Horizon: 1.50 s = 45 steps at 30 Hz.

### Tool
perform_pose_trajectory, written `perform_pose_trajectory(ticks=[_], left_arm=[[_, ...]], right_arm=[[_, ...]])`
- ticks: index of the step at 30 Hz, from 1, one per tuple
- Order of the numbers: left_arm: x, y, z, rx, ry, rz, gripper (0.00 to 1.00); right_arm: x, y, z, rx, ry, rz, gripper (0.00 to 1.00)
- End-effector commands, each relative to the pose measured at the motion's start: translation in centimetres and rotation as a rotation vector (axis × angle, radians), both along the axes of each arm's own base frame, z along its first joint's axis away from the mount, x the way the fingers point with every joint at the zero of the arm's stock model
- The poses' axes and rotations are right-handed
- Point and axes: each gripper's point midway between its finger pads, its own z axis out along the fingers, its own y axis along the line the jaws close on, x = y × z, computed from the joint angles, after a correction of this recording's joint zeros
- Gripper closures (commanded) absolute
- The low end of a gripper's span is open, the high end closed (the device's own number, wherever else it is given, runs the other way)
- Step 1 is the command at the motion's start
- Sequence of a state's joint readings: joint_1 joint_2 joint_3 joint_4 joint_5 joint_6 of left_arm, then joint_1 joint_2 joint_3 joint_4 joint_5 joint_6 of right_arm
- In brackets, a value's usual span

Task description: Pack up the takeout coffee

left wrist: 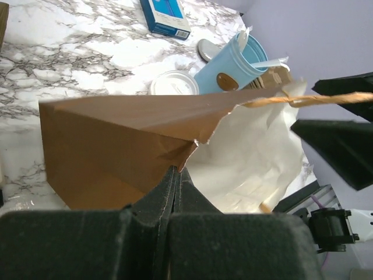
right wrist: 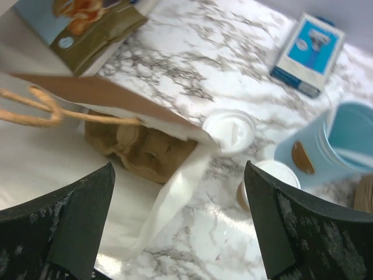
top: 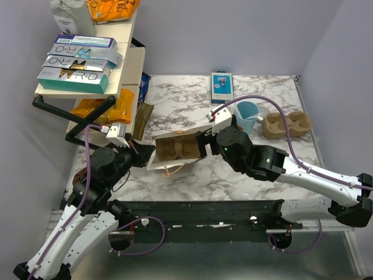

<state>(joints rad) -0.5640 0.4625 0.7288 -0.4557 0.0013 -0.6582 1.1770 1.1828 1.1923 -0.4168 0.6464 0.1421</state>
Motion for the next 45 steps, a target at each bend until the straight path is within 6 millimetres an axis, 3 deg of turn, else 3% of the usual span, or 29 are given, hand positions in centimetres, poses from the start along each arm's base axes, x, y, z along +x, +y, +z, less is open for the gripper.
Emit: perform_pose_trajectory(ticks=[1, 3, 7, 11, 13, 14, 16, 17, 18, 19, 20, 21, 22, 28, 30, 34, 39, 41, 45], left_arm=[[0.2, 0.3, -0.5, -0.044, 0.026, 0.045, 1.00], [0.2, 0.4, -0.4, -0.054, 0.023, 0.051, 1.00], [0.1, 0.6, -0.2, -0.076, 0.014, 0.062, 1.00], [0.2, 0.8, -0.4, -0.081, 0.011, 0.071, 1.00], [0.2, 0.7, -0.4, -0.079, 0.015, 0.072, 1.00], [0.2, 0.7, -0.4, -0.079, 0.014, 0.072, 1.00], [0.0, 0.9, -0.1, -0.081, -0.003, 0.071, 1.00], [-0.1, 0.9, 0.0, -0.079, -0.008, 0.069, 0.95], [-0.3, 1.1, 0.4, -0.078, -0.033, 0.061, 0.58], [-0.7, 0.9, 0.8, -0.084, -0.048, 0.039, 0.34], [-0.9, 0.8, 1.2, -0.093, -0.062, 0.029, 0.18], [-1.4, 0.9, 1.8, -0.108, -0.090, 0.017, 0.02], [-1.6, 1.0, 2.4, -0.109, -0.119, 0.006, 0.01], [-4.8, 1.6, 5.3, -0.112, -0.208, -0.074, 0.01], [-5.1, 2.6, 6.3, -0.117, -0.227, -0.035, 0.01], [-4.8, 4.1, 5.7, -0.089, -0.194, 0.042, 0.01], [-3.9, 3.8, 5.0, -0.089, -0.159, 0.063, 0.01], [-3.6, 3.6, 5.0, -0.089, -0.155, 0.063, 0.01], [-2.7, 3.0, 4.5, -0.074, -0.116, 0.061, 0.01]], right_arm=[[0.3, -4.7, 0.4, 0.098, 0.095, -0.327, 0.00], [0.2, -4.6, -0.3, 0.090, 0.151, -0.326, 0.00], [-0.5, -2.5, -4.5, 0.061, 0.354, -0.275, 0.00], [0.2, -0.1, -5.6, 0.025, 0.402, -0.216, 0.04], [0.2, 0.4, -5.5, -0.002, 0.413, -0.200, 0.17], [0.3, 0.3, -5.8, -0.023, 0.415, -0.207, 0.42], [1.1, -0.3, -6.0, -0.093, 0.372, -0.233, 0.67], [1.7, -0.4, -5.5, -0.116, 0.337, -0.231, 0.80], [2.3, -0.2, -4.9, -0.134, 0.290, -0.212, 0.86], [3.6, 0.6, -3.3, -0.154, 0.192, -0.166, 0.89], [4.2, 1.1, -2.2, -0.156, 0.136, -0.134, 0.93], [4.7, 1.8, -1.3, -0.159, 0.081, -0.094, 0.95], [5.4, 3.1, 1.3, -0.130, -0.024, -0.020, 0.95], [6.5, 5.8, 6.5, -0.189, -0.346, 0.169, 0.95], [7.3, 6.2, 6.7, -0.265, -0.415, 0.179, 0.95], [8.5, 6.5, 7.7, -0.405, -0.516, 0.171, 0.95], [6.8, 7.7, 7.0, -0.506, -0.617, 0.230, 0.93], [5.6, 9.1, 4.5, -0.551, -0.629, 0.321, 0.92], [5.0, 10.3, -0.2, -0.683, -0.617, 0.380, 0.92]])
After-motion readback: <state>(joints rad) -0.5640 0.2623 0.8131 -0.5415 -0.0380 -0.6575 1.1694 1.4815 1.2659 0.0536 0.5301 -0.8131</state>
